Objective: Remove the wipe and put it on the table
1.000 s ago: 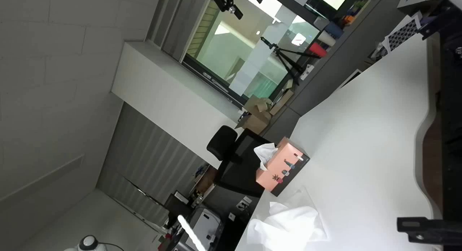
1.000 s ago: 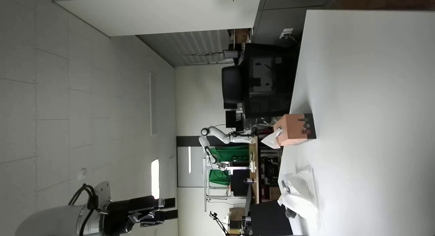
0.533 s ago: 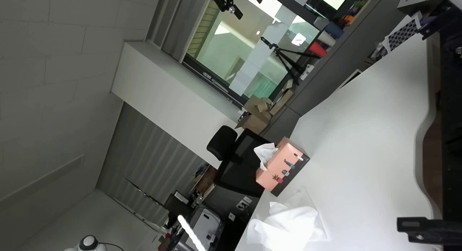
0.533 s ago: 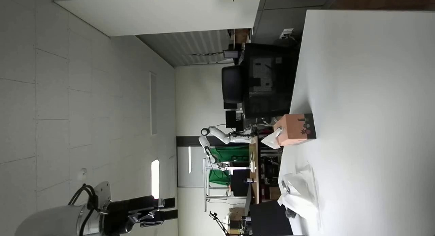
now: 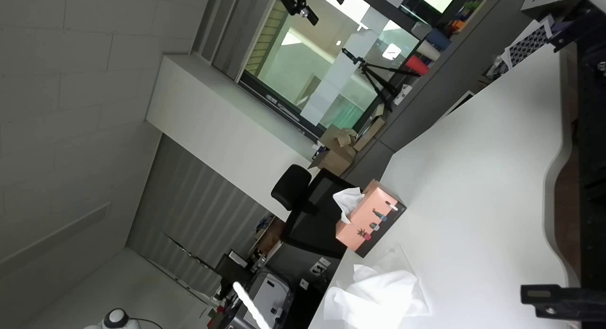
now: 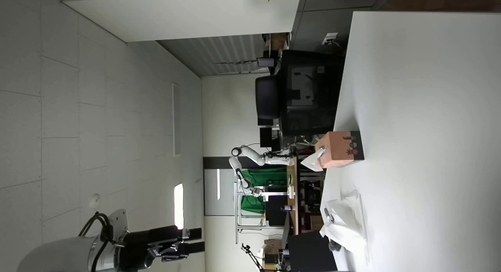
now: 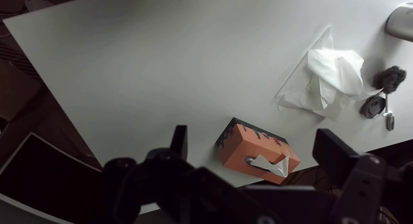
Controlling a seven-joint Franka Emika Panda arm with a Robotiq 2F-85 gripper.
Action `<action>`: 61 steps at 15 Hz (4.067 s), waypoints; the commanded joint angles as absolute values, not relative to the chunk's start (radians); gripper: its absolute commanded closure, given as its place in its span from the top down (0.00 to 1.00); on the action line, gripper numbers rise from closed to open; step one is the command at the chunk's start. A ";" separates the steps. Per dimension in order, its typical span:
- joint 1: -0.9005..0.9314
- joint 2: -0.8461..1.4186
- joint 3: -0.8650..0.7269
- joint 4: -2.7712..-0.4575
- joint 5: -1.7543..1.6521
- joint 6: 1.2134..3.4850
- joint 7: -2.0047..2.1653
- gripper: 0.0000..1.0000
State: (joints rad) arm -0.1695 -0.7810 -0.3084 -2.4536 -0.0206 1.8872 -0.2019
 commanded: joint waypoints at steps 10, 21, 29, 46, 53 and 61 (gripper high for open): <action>-0.067 -0.482 -0.353 -2.383 -0.026 2.188 -0.486 1.00; -0.058 -0.078 -0.307 -2.219 0.042 2.363 -0.519 1.00; -0.058 -0.085 -0.312 -2.213 0.044 2.358 -0.521 1.00; -0.086 0.389 -0.052 -2.001 0.125 2.644 -1.087 1.00; -0.098 0.506 0.010 -1.971 -0.042 2.772 -1.029 1.00; -0.100 0.507 0.010 -1.956 -0.045 2.772 -1.030 1.00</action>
State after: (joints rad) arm -0.0663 0.5081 -0.0248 -1.9565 -0.0009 2.7732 -1.0630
